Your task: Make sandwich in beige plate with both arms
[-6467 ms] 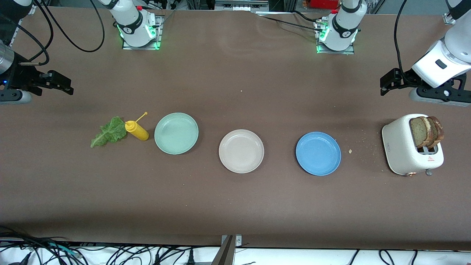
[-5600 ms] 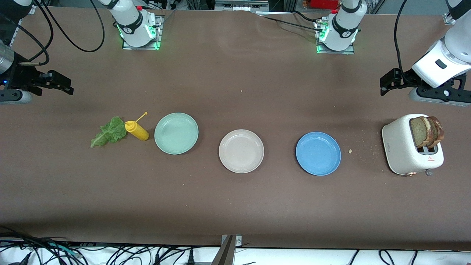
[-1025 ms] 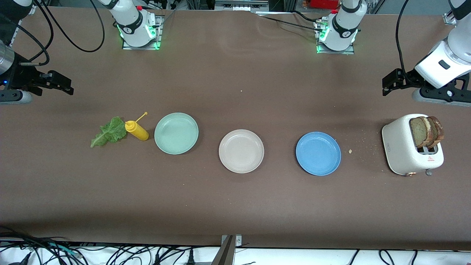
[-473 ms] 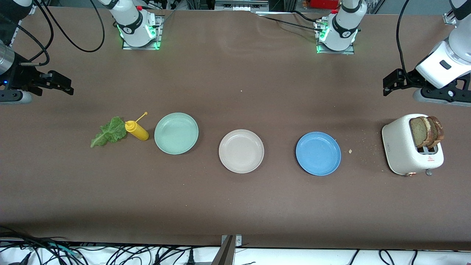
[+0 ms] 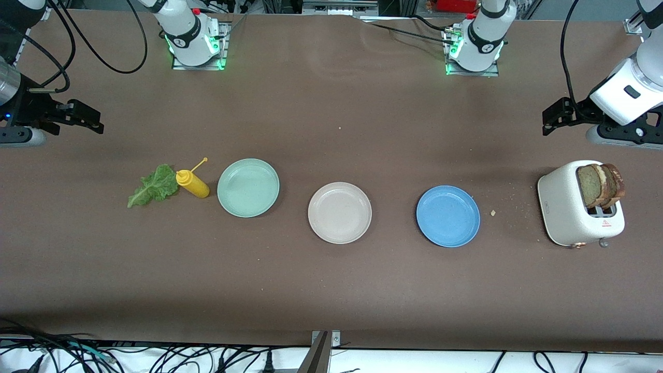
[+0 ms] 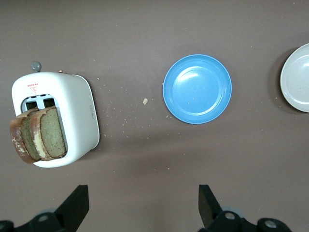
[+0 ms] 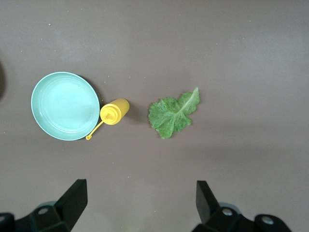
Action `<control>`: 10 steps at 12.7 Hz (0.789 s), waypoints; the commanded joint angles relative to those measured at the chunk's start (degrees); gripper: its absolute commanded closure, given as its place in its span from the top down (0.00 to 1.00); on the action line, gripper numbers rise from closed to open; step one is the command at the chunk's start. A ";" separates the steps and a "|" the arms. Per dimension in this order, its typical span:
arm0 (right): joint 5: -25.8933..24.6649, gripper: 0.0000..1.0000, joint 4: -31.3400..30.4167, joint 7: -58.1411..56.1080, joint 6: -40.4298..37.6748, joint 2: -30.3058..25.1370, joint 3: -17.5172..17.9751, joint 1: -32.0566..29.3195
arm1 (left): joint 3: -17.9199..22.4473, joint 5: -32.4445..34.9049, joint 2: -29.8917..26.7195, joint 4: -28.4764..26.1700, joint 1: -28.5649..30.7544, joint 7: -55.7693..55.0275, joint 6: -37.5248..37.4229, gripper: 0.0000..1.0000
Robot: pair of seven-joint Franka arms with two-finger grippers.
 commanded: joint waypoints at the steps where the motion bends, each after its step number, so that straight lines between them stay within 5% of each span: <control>1: 0.06 1.00 1.09 0.62 -0.96 0.32 -0.04 -0.02 | -0.05 0.96 -0.53 -0.27 0.16 0.35 -0.32 1.00; 10: 0.06 1.00 1.09 0.62 -0.96 0.40 -0.04 -0.02 | -0.05 -0.01 1.66 -0.10 4.54 0.87 -0.14 1.00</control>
